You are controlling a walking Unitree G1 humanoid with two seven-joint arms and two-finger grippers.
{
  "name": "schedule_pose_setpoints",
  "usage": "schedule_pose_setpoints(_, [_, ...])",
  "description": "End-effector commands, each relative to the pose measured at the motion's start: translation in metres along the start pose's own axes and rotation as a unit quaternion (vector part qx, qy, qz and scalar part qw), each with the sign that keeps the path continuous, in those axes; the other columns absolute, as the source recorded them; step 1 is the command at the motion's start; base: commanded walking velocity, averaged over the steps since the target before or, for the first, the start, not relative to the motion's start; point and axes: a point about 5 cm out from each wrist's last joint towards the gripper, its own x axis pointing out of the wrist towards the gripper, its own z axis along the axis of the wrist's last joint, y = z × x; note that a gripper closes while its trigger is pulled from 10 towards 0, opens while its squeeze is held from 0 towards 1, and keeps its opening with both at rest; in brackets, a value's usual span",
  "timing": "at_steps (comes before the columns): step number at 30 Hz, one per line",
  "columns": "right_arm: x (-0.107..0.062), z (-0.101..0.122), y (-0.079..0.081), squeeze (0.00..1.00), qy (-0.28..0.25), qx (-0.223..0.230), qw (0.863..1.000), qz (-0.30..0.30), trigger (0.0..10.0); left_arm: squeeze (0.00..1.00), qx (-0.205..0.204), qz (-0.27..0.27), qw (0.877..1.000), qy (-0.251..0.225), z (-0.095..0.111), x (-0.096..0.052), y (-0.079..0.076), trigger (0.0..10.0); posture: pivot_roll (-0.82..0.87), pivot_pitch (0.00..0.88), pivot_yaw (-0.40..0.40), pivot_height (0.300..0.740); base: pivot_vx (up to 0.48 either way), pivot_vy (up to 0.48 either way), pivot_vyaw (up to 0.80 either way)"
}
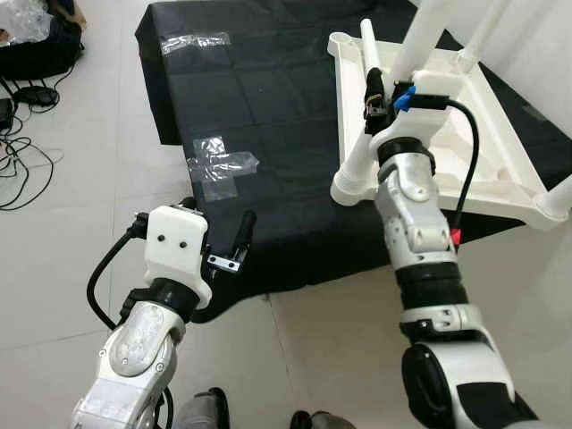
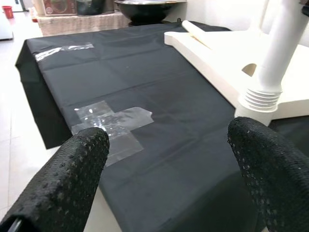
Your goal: Building children table
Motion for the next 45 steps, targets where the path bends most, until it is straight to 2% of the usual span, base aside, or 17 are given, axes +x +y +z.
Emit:
schedule_pose_setpoints(1, [-0.022, -0.059, -0.022, 0.00, 0.140, -0.027, 0.987, -0.076, 0.0, 0.00, -0.001, -0.001, 1.000, 0.002, 0.000, -0.001, -0.001, 10.0, 0.08, 0.215, -0.098, 0.740, 0.000, 0.000, 0.00])
schedule_pose_setpoints(4, [-0.020, -0.057, -0.015, 0.00, 0.144, -0.032, 0.982, -0.116, 0.0, 0.00, -0.001, 0.000, 1.000, 0.001, 0.000, -0.001, -0.001, 10.0, 0.08, 0.216, -0.098, 0.740, 0.000, 0.000, 0.00])
schedule_pose_setpoints(9, [-0.018, -0.055, -0.008, 0.00, 0.145, -0.036, 0.980, -0.133, 0.0, 0.00, -0.001, 0.000, 1.000, 0.001, 0.000, -0.001, -0.001, 10.0, 0.08, 0.218, -0.100, 0.740, 0.000, 0.000, 0.00])
schedule_pose_setpoints(15, [-0.014, -0.041, 0.013, 0.00, 0.133, -0.008, 0.967, -0.218, 0.0, 0.00, -0.021, -0.018, 1.000, 0.009, -0.002, 0.001, -0.007, 10.0, 0.07, 0.219, -0.100, 0.740, 0.000, 0.000, 0.00])
schedule_pose_setpoints(18, [-0.015, -0.039, 0.014, 0.00, 0.131, -0.007, 0.965, -0.225, 0.0, 0.00, -0.025, -0.026, 0.999, 0.012, -0.002, 0.001, -0.009, 10.0, 0.07, 0.219, -0.100, 0.740, 0.000, 0.000, 0.00])
schedule_pose_setpoints(20, [-0.016, -0.038, 0.016, 0.00, 0.132, -0.005, 0.961, -0.242, 0.0, 0.00, -0.033, -0.046, 0.998, 0.019, -0.005, 0.000, -0.014, 10.0, 0.07, 0.219, -0.100, 0.740, 0.000, 0.000, 0.00])
schedule_pose_setpoints(22, [-0.017, -0.036, 0.023, 0.00, 0.140, 0.004, 0.949, -0.283, 0.0, 0.00, -0.051, -0.092, 0.994, 0.032, -0.007, -0.005, -0.026, 10.0, 0.08, 0.219, -0.099, 0.740, 0.000, 0.000, 0.00])
schedule_pose_setpoints(23, [-0.017, -0.036, 0.023, 0.00, 0.140, 0.004, 0.949, -0.283, 0.0, 0.00, -0.051, -0.092, 0.994, 0.032, -0.007, -0.005, -0.026, 10.0, 0.08, 0.219, -0.099, 0.740, 0.000, 0.000, 0.00])
schedule_pose_setpoints(25, [-0.018, -0.033, 0.029, 0.00, 0.143, 0.011, 0.940, -0.311, 0.0, 0.00, -0.073, -0.146, 0.986, 0.043, -0.009, -0.011, -0.039, 10.0, 0.08, 0.219, -0.099, 0.740, 0.000, 0.000, 0.00])
schedule_pose_setpoints(28, [-0.018, -0.032, 0.033, 0.00, 0.144, 0.012, 0.937, -0.318, 0.0, 0.00, -0.084, -0.176, 0.979, 0.051, -0.009, -0.015, -0.046, 10.0, 0.08, 0.219, -0.099, 0.740, 0.000, 0.000, 0.00])
schedule_pose_setpoints(30, [-0.019, -0.031, 0.041, 0.00, 0.149, 0.014, 0.932, -0.331, 0.0, 0.00, -0.097, -0.223, 0.968, 0.063, -0.011, -0.023, -0.057, 10.0, 0.08, 0.219, -0.099, 0.740, 0.000, 0.000, 0.00])
schedule_pose_setpoints(32, [-0.019, -0.030, 0.044, 0.00, 0.150, 0.015, 0.929, -0.337, 0.0, 0.00, -0.099, -0.237, 0.964, 0.067, -0.011, -0.025, -0.060, 10.0, 0.08, 0.219, -0.099, 0.740, 0.000, 0.000, 0.00])
schedule_pose_setpoints(38, [-0.019, -0.028, 0.056, 0.00, 0.157, 0.018, 0.927, -0.340, 0.0, 0.00, -0.090, -0.227, 0.968, 0.064, -0.011, -0.024, -0.059, 10.0, 0.09, 0.222, -0.100, 0.740, 0.000, 0.000, 0.00])
schedule_pose_setpoints(39, [-0.018, -0.026, 0.059, 0.00, 0.150, 0.022, 0.933, -0.325, 9.1, 0.00, -0.088, -0.222, 0.969, 0.062, -0.011, -0.024, -0.058, 10.0, 0.09, 0.222, -0.100, 0.740, 0.000, 0.000, 0.00])
schedule_pose_setpoints(41, [-0.018, -0.026, 0.059, 0.00, 0.150, 0.022, 0.933, -0.325, 9.1, 0.00, -0.088, -0.222, 0.969, 0.062, -0.011, -0.024, -0.058, 10.0, 0.09, 0.222, -0.100, 0.740, 0.000, 0.000, 0.00])
schedule_pose_setpoints(42, [-0.018, -0.025, 0.061, 0.00, 0.145, 0.021, 0.937, -0.317, 10.0, 0.00, -0.088, -0.219, 0.970, 0.062, -0.011, -0.023, -0.057, 10.0, 0.09, 0.222, -0.100, 0.740, 0.000, 0.000, 0.00])
schedule_pose_setpoints(45, [-0.016, -0.024, 0.064, 0.00, 0.139, 0.023, 0.945, -0.295, 10.0, 0.00, -0.087, -0.213, 0.971, 0.061, -0.011, -0.023, -0.056, 10.0, 0.09, 0.221, -0.101, 0.740, 0.000, 0.000, 0.00])
